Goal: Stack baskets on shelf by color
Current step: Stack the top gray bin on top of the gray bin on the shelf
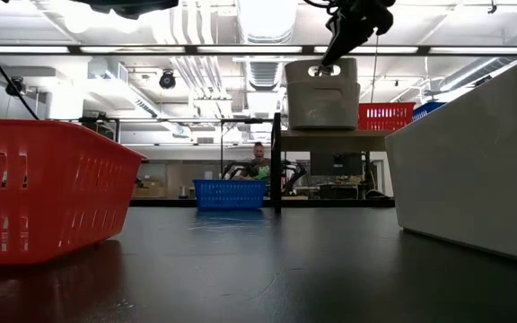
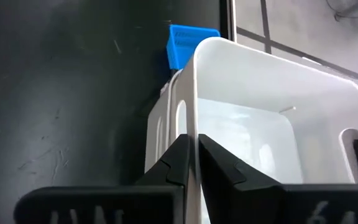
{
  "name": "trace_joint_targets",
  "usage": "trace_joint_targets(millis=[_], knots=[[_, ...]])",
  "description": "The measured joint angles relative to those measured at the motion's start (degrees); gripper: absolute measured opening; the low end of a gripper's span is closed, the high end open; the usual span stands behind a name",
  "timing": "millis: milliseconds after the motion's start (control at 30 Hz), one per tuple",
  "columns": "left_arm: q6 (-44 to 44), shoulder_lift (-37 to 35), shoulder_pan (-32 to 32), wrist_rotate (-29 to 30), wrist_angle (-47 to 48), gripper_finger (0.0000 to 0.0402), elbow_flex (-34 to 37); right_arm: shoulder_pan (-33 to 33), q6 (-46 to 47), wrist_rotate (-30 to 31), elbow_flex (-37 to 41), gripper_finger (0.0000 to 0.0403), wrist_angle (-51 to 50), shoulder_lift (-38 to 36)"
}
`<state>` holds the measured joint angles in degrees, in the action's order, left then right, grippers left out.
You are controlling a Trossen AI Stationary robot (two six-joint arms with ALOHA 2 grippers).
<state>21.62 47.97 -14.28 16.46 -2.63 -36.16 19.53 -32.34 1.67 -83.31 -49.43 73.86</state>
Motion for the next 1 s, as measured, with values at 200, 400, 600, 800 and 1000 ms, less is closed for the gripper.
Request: trace_joint_targets(millis=[200,400,600,800,1000], knots=[[0.0,0.0,0.02,0.01,0.0,0.0164,0.0,0.0,0.74,1.22,0.0,0.0059,0.56,-0.17],[0.03,0.0,0.0,0.01,-0.14,0.0164,0.0,0.02,2.63,4.78,-0.09,0.0087,0.28,-1.22],[0.24,0.0,0.02,0.03,-1.53,0.0164,0.0,-0.29,6.69,4.35,-2.87,0.0091,-2.46,-1.93],[0.27,0.0,0.02,0.03,-1.5,0.0164,0.0,-2.83,12.12,-1.1,-4.44,0.0083,-7.8,-2.39],[0.29,0.0,0.02,0.04,-1.7,0.0164,0.0,-8.05,18.51,-7.9,-1.24,0.006,-8.69,-2.04]])
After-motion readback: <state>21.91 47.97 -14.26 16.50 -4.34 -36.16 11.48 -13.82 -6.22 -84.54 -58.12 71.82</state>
